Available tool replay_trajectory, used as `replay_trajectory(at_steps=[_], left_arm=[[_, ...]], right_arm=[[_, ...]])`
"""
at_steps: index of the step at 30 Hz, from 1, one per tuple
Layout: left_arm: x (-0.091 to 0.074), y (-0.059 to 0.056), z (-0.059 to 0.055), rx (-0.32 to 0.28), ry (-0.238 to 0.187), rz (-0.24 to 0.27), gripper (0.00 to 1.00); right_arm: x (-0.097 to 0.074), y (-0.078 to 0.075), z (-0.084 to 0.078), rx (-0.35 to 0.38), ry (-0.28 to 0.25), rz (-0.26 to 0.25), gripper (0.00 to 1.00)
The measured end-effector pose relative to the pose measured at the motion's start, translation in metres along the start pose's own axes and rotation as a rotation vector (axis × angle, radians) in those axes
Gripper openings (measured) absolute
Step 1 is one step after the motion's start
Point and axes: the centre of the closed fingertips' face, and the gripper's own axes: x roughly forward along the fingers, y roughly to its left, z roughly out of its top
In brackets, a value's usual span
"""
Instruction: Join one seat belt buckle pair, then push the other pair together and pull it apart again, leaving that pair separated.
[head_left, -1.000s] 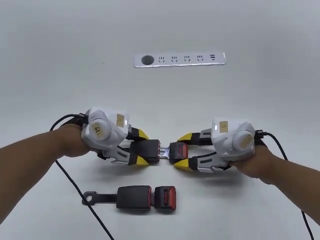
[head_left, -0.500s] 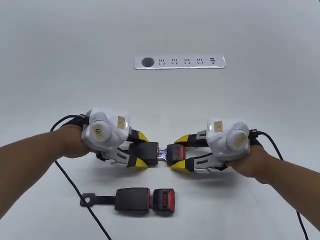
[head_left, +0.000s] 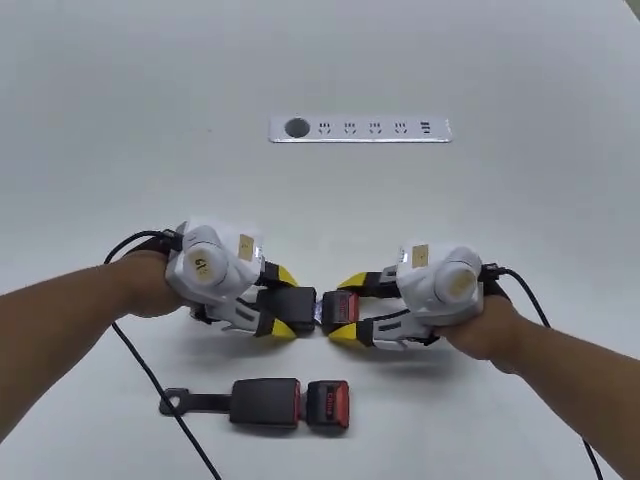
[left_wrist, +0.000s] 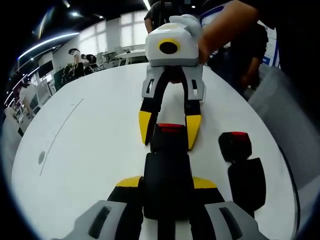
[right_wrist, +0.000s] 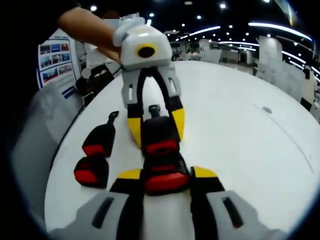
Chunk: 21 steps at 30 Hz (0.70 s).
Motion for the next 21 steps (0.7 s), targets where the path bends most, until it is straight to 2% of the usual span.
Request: replay_trajectory(at_steps=[10,21], left_arm=[[-0.0009,0.0001,0.0017,-0.003,0.000,0.002,0.36],[-0.0011,0.0008,0.0001,0.000,0.003,0.000,0.36]], right_arm=[[0.0013,-0.0012,0.0008,-0.005,0.035,-0.011,0.35],[0.0025,-0.0015,0.0008,-0.015,0.048,-0.013,0.35]])
